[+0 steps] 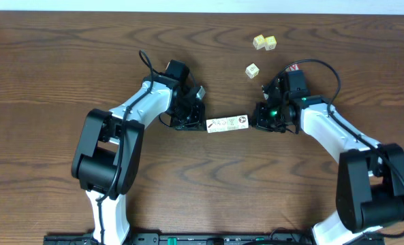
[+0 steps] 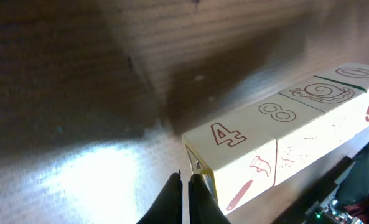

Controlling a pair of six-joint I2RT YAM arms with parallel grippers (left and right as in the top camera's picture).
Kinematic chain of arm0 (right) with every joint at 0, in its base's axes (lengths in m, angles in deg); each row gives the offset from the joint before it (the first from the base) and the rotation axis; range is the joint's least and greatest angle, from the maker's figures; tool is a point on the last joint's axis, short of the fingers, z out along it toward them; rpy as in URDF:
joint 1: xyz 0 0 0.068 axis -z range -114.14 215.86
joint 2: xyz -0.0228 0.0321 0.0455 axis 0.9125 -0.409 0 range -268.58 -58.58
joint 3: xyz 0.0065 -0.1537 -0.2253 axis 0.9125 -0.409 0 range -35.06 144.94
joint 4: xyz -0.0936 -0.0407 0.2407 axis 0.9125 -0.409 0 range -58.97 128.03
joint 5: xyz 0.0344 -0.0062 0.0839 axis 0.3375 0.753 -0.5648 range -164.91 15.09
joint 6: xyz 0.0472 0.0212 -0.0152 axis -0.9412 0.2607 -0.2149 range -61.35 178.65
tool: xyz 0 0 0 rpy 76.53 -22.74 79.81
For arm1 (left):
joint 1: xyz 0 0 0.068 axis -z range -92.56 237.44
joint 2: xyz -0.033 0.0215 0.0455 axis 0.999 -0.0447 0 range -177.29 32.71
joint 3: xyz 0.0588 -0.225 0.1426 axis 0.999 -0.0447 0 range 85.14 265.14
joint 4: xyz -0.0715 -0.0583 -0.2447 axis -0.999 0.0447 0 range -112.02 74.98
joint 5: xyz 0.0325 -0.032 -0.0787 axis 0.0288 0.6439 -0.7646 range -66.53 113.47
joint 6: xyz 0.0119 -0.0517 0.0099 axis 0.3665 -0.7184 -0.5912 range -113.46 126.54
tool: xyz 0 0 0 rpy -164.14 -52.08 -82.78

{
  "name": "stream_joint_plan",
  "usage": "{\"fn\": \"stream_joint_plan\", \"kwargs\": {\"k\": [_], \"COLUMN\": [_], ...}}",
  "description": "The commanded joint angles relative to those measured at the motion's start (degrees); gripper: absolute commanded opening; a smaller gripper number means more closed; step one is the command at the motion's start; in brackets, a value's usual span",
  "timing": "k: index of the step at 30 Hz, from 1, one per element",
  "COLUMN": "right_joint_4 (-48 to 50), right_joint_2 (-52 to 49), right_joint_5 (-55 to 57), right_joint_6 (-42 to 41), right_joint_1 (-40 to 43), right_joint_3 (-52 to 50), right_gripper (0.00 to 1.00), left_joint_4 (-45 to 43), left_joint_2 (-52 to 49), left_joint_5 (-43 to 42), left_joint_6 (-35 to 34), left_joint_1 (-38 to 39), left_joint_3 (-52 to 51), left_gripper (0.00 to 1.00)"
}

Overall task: Lift 4 blocks
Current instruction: 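Clamp the four-block row between both grippers from its ends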

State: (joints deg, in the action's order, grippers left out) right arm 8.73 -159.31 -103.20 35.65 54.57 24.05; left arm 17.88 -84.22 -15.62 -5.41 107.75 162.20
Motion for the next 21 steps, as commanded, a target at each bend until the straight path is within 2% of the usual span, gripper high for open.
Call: {"fn": "stream_joint_plan", "kwargs": {"k": [1,10,21], "right_joint_4": [-0.68,-1.7,-2.91], "right_joint_2": [1.79,3.98,10.75], "right_joint_5": [-2.38,-2.38,-1.95], "right_joint_6": [0.33,0.31,-0.74], "right_joint_1": [-2.08,-2.82,-3.41], "right_joint_3": [-0.17,-0.17,-0.17], "right_gripper": [0.01,0.01,0.01], "left_joint_4": [0.28,1.16,2.69], "left_joint_2": [3.69,8.9,9.53], "left_joint_5": [-2.47,-2.49,-2.49], "left_joint_6": [0.52,0.31,-0.79], "left_joint_1": [0.5,0.52,1.4], "left_joint_3": [-0.44,-0.44,-0.44], "left_gripper": [0.07,0.08,0.07]}}
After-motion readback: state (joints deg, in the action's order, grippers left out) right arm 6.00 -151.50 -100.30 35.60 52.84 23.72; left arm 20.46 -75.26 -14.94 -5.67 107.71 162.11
